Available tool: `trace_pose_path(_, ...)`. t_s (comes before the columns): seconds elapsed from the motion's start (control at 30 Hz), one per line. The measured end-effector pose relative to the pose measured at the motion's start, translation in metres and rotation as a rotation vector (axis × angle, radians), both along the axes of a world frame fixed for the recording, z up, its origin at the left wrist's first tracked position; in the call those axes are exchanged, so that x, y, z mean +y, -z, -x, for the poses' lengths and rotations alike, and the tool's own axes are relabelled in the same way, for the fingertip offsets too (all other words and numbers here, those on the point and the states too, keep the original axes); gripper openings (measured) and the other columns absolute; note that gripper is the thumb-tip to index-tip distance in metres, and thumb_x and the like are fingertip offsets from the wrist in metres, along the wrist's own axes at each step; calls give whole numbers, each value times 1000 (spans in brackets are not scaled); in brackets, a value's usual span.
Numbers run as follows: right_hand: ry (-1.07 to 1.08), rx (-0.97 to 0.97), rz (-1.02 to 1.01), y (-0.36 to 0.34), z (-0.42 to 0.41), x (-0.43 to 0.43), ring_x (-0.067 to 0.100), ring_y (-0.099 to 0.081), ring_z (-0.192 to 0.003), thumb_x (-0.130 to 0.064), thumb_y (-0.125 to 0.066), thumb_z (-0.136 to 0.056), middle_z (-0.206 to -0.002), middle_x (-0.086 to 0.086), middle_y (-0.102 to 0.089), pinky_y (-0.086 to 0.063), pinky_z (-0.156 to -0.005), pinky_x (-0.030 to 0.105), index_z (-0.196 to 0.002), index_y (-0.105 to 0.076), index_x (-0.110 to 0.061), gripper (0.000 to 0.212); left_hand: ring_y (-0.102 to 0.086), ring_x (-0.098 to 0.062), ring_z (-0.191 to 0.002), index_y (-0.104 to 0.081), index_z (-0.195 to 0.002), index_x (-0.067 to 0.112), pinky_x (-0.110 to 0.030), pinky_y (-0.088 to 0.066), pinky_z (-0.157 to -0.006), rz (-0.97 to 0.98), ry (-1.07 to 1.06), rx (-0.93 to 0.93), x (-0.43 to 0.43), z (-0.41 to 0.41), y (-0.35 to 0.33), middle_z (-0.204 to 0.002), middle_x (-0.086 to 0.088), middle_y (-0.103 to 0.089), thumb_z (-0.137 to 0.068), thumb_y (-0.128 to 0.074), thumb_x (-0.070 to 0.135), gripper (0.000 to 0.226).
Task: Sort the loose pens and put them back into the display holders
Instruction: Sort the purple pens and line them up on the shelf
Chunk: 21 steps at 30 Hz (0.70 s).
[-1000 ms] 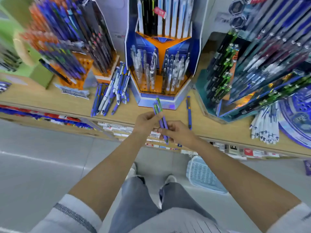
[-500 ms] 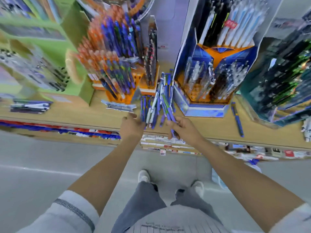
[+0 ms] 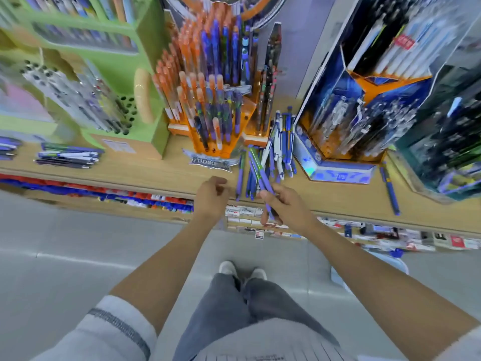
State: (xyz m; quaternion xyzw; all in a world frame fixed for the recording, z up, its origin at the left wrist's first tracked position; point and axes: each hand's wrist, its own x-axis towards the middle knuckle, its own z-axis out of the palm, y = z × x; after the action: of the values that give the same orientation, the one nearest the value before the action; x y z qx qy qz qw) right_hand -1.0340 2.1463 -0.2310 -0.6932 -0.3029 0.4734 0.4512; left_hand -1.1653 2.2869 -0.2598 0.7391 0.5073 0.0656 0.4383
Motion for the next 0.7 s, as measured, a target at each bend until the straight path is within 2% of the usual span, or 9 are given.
trace_pose_path(0.07,-70,-25,1,-4,12,10,12,-43,-35,-23,-48,-101,-68,31,-64,-34,-40,25,-106,-55,-5,21,-61,-23,-88,-63,-114,14,-30,-45,-73,3,-46,-71,3,12,1,-98,-4,-64,-94,-52,14,23)
trace_pose_path(0.13,-146,-44,17,-6,28,20,12,-46,-37,-27,-49,-101,-68,30,-64,-34,-38,22,-101,-56,-10,18,-63,-27,-83,-66,-102,18,-37,-51,-75,58,-111,-166,8,27,0,-86,-1,-64,-94,-52,13,17)
trace_pose_path(0.23,-210,-12,48,-7,53,42,13,-47,-38,-27,-49,-101,-50,4,-60,-34,-38,21,-91,-52,-23,11,-63,-31,-75,-64,-92,21,-41,-53,-77,130,-144,-239,20,53,-4,-76,1,-64,-94,-52,12,15)
trace_pose_path(0.3,-245,10,80,-11,70,63,7,-49,-37,-26,-48,-101,-46,-3,-54,-35,-39,21,-87,-50,-27,14,-64,-28,-78,-64,-95,18,-40,-53,-79,140,-117,-226,34,71,-10,-81,0,-64,-94,-52,11,14)
trace_pose_path(0.4,-247,-5,111,-11,94,95,3,-49,-34,-26,-48,-101,-48,-1,-57,-34,-38,18,-83,-48,-25,19,-59,-19,-85,-64,-106,17,-31,-47,-77,86,-17,-133,61,92,-11,-94,0,-63,-95,-52,15,16)
trace_pose_path(0.47,-163,23,122,-5,109,117,2,-48,-33,-23,-47,-102,-49,4,-57,-32,-36,15,-82,-49,-22,20,-58,-23,-94,-63,-116,16,-34,-47,-82,-35,91,-59,83,106,-8,-106,-7,-60,-93,-54,15,24)
trace_pose_path(0.57,-31,65,158,10,127,144,3,-43,-32,-22,-45,-102,-43,-2,-58,-31,-35,15,-79,-48,-17,24,-54,-34,-105,-61,-122,12,-40,-46,-86,-255,282,0,112,124,1,-114,-16,-56,-88,-58,8,35)
trace_pose_path(0.63,8,30,178,22,136,160,6,-40,-33,-22,-46,-102,-44,-4,-59,-32,-37,17,-83,-49,-16,20,-52,-37,-107,-60,-125,10,-42,-45,-89,-312,393,1,129,132,5,-118,-18,-56,-85,-59,5,40)
trace_pose_path(0.7,55,-15,198,33,145,173,13,-44,-39,-19,-52,-99,-49,-4,-61,-37,-41,23,-90,-50,-15,10,-52,-38,-108,-58,-127,9,-45,-45,-92,-331,480,-8,143,138,8,-120,-18,-55,-82,-60,3,46)
